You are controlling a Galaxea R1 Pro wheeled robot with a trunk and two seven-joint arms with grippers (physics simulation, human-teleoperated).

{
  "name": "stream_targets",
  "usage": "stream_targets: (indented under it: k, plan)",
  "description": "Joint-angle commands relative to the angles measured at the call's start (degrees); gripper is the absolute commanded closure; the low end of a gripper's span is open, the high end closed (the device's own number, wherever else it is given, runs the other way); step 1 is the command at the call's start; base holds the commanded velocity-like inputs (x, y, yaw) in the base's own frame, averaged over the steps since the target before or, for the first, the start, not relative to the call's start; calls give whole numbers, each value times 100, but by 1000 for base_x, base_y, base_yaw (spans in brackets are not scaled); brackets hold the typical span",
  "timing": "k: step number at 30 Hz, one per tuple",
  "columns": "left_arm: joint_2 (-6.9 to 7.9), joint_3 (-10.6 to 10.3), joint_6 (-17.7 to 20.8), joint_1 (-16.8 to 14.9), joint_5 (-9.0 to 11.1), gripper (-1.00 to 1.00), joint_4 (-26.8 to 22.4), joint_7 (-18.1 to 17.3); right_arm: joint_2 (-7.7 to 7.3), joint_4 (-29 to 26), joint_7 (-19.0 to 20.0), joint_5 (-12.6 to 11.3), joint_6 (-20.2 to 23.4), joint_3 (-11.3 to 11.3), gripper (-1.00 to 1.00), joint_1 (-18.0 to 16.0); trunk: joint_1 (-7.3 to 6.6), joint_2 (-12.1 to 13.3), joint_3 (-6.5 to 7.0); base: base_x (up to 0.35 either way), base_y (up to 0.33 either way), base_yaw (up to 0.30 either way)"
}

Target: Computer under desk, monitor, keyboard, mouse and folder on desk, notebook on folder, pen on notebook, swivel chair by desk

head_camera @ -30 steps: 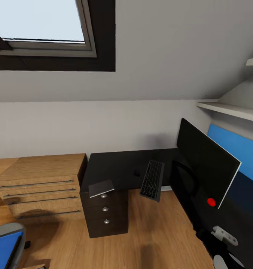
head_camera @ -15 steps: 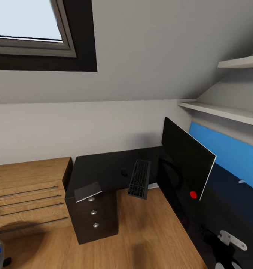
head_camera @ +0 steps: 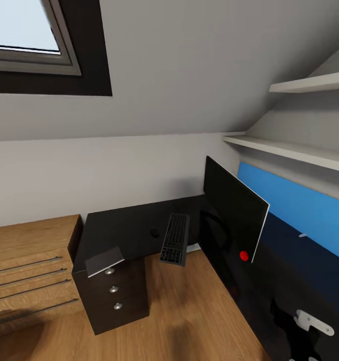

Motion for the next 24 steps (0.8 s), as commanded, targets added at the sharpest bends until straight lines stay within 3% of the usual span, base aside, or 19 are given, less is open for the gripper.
stream_targets:
  k: [1, 3, 6, 24]
  plan:
    - [5, -45, -28, -6, 61, -100, 4, 39, -3, 22, -11, -25, -67, 12, -100, -4, 3, -10, -11, 0, 0, -29]
    - [2, -45, -27, -6, 57, -100, 6, 40, 7, 105, -14, 248, -192, 21, -100, -4, 3, -10, -11, 0, 0, -10]
    - [-1, -45, -26, -6, 54, -100, 8, 38, 14, 129, -17, 368, -226, 27, -100, -4, 3, -10, -11, 0, 0, -4]
    - [-20, -114, -23, -6, 44, -100, 9, 36, 8, 141, -19, 411, -241, -4, -100, -4, 3, -10, -11, 37, -4, 0]
